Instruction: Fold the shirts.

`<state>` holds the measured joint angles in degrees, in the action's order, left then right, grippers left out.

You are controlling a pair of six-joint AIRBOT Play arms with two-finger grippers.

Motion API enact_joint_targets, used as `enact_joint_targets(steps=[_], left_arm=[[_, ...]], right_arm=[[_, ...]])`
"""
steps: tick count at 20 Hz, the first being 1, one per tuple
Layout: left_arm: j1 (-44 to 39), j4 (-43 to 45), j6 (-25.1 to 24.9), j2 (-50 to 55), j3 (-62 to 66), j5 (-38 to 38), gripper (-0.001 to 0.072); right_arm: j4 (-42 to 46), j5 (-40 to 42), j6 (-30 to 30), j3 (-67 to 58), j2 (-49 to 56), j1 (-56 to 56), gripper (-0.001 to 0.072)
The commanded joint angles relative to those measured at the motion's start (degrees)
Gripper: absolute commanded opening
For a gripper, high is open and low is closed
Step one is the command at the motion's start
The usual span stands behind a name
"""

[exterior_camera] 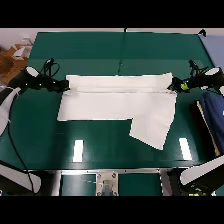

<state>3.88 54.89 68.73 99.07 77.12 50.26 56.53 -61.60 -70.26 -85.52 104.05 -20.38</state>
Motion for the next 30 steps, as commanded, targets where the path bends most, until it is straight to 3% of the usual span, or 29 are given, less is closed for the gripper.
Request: enact_joint_targets(steps=[1, 2, 4, 5, 6, 7, 8, 9, 13, 17, 18, 19, 20, 21, 26, 30], left_arm=[[0.4, -0.9, 0.5, 0.0, 1.1, 5.4, 0.0442], [1.0, -0.5, 1.5, 0.0, 2.5, 8.5, 0.0531], [3.3, 0.6, 3.8, 0.0, 7.2, 18.0, 0.0530], [4.9, 1.7, 6.0, 0.0, 9.8, 23.3, 0.0529], [6.7, 2.8, 8.3, 0.0, 12.4, 29.4, 0.0422], [8.4, 3.1, 9.0, -0.1, 14.0, 35.1, 0.0105], [9.7, 3.2, 9.5, -0.8, 14.1, 39.1, 0.0024], [10.4, 4.4, 10.3, -1.9, 13.5, 41.9, 0.0023], [10.2, 10.8, 11.4, -15.6, -1.3, 37.7, 0.0023], [10.2, 7.3, 12.3, -35.9, -28.0, 22.5, 0.0024], [10.2, 5.4, 12.3, -39.9, -33.7, 18.7, 0.0039], [10.2, 2.9, 12.3, -43.0, -39.0, 15.0, 0.0351], [10.2, 0.7, 12.3, -44.7, -43.0, 11.5, 0.0620], [10.2, -1.4, 12.2, -45.2, -46.2, 8.6, 0.0641], [9.3, -13.6, 9.7, -44.4, -54.5, -3.8, 0.0642], [-2.1, -19.2, 11.4, -41.5, -55.9, -19.6, 0.0640]], right_arm=[[0.1, -3.6, -1.6, -1.5, -0.2, -0.7, 0.0377], [0.2, -6.5, -1.8, -3.0, -0.6, -1.6, 0.0409], [1.1, -12.5, -4.8, -5.4, -1.9, -4.2, 0.0393], [1.7, -14.9, -5.9, -5.5, -3.0, -5.7, 0.0326], [2.2, -17.9, -6.4, -5.4, -4.2, -7.2, 0.0195], [2.7, -20.2, -7.2, -4.8, -5.3, -8.5, 0.0069], [3.0, -21.4, -7.4, -2.9, -7.2, -9.9, 0.0017], [3.2, -21.4, -7.4, 0.1, -9.7, -10.9, 0.0016], [6.8, -18.1, -7.3, 18.5, -24.1, -15.7, 0.0016], [7.2, -9.6, -8.9, 40.0, -39.5, -21.7, 0.0016], [7.1, -7.8, -8.9, 44.5, -42.1, -22.6, 0.0022], [7.0, -6.9, -8.9, 48.0, -43.6, -23.1, 0.0155], [6.9, -5.8, -8.8, 51.0, -44.2, -23.1, 0.0356], [5.9, -4.6, -8.8, 53.5, -44.2, -22.9, 0.0443], [-4.8, 2.8, -4.8, 60.5, -44.1, -20.0, 0.0441], [-9.1, 5.3, -4.5, 61.0, -42.3, -14.3, 0.0442]])
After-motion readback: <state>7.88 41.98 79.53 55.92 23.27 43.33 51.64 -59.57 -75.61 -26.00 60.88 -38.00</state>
